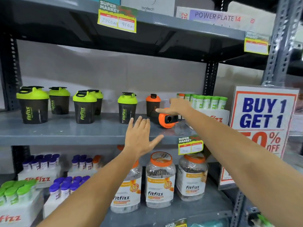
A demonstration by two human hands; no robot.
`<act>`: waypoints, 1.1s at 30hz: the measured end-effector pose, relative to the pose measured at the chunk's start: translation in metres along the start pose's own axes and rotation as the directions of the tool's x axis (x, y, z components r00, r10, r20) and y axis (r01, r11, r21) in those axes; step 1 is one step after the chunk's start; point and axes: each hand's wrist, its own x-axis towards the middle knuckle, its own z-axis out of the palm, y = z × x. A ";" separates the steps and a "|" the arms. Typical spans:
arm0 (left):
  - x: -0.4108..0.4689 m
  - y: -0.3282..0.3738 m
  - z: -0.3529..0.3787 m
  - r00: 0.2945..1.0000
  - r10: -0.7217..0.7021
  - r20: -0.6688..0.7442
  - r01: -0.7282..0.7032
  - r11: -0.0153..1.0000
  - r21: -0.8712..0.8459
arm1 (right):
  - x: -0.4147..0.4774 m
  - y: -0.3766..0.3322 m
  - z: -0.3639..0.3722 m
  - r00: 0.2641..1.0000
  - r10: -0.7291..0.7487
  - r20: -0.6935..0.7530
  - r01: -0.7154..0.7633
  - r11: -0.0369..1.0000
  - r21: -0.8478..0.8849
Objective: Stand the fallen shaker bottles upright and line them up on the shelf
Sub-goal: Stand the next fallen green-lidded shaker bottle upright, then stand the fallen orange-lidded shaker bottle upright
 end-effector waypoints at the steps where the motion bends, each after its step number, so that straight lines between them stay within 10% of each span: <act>1: 0.001 0.003 0.004 1.000 -0.023 0.000 0.023 1.000 0.009 | -0.002 0.001 0.005 1.000 0.007 0.006 -0.007 1.000 -0.013; 17: -0.003 0.011 0.021 0.987 -0.094 -0.133 0.098 0.995 0.025 | 0.018 -0.005 -0.005 0.967 -0.002 0.254 0.002 1.000 0.000; 33: -0.002 0.007 0.024 0.978 -0.069 -0.195 0.083 0.995 0.064 | 0.054 -0.019 0.003 0.964 -0.188 -0.189 0.217 0.965 0.148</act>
